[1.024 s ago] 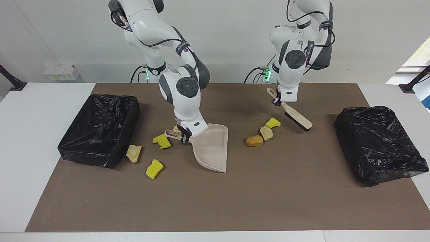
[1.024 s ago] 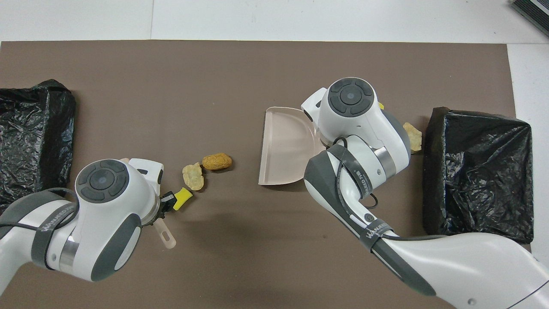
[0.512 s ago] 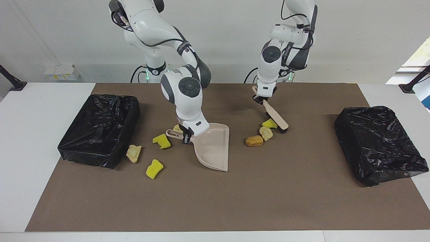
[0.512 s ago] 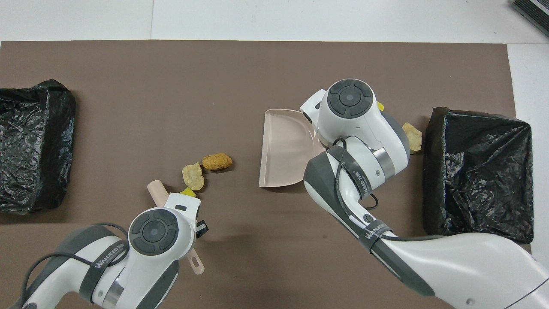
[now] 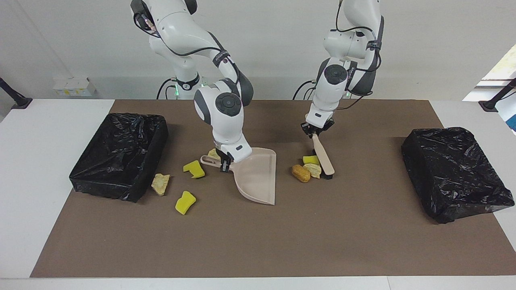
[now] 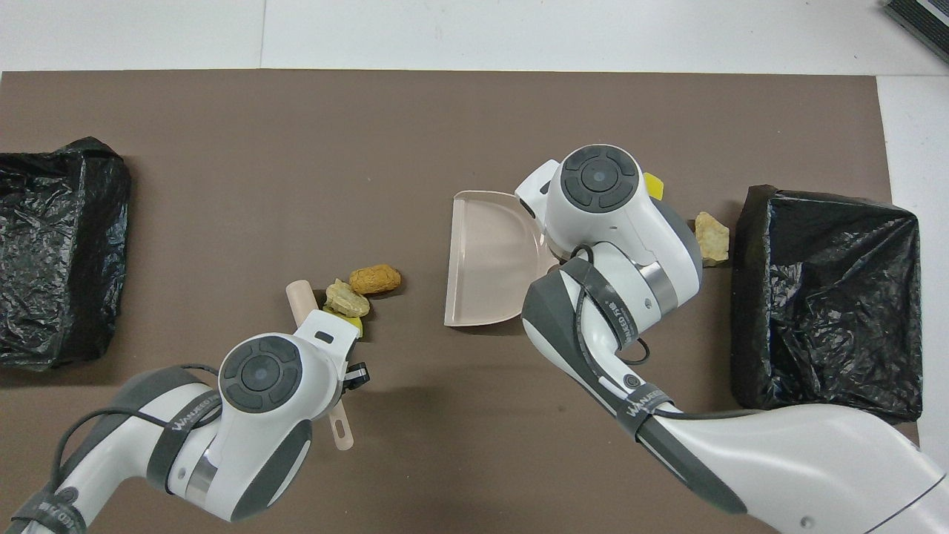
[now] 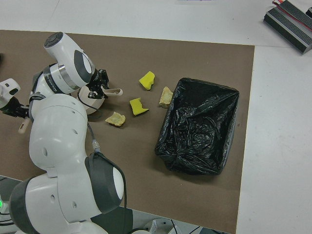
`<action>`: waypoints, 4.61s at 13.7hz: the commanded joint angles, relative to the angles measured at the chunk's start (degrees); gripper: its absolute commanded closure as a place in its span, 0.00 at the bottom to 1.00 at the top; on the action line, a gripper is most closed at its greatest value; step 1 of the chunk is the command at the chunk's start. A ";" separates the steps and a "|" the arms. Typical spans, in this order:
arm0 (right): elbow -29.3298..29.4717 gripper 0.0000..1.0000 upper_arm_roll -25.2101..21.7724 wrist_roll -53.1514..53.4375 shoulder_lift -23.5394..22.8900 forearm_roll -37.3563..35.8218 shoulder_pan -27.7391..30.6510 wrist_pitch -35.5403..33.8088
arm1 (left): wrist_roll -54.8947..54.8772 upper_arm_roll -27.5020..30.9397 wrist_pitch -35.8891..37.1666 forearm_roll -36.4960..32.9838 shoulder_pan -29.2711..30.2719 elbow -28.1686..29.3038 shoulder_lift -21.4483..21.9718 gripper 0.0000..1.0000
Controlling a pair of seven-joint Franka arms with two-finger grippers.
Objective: Sweep and dump trash in bin
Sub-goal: 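Sweep the potatoes and sponge toward the dustpan with the left gripper's brush, then push the potatoes and sponge into the dustpan with the left gripper's brush, then carry the loaded dustpan to the black bag with the right gripper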
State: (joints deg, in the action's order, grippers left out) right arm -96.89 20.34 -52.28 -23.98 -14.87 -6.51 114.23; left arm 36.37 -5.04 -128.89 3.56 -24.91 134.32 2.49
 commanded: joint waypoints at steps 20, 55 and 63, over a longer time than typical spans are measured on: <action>-5.15 1.00 0.40 3.85 2.80 -0.78 0.53 1.79 | -1.13 0.38 10.32 -1.80 -8.68 -18.04 -6.55 1.00; -6.20 1.00 0.40 -19.77 16.42 11.97 23.45 -3.91 | 11.35 -0.14 -0.92 0.66 -18.50 13.95 17.28 1.00; -4.89 1.00 -0.74 -41.04 17.83 11.97 42.27 -7.61 | 13.73 -0.14 -8.74 1.53 -22.11 17.73 13.87 1.00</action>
State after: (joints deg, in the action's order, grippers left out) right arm -101.46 19.62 -88.50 -7.77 -4.59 32.71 108.16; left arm 49.49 -6.01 -135.38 4.01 -45.36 150.74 16.99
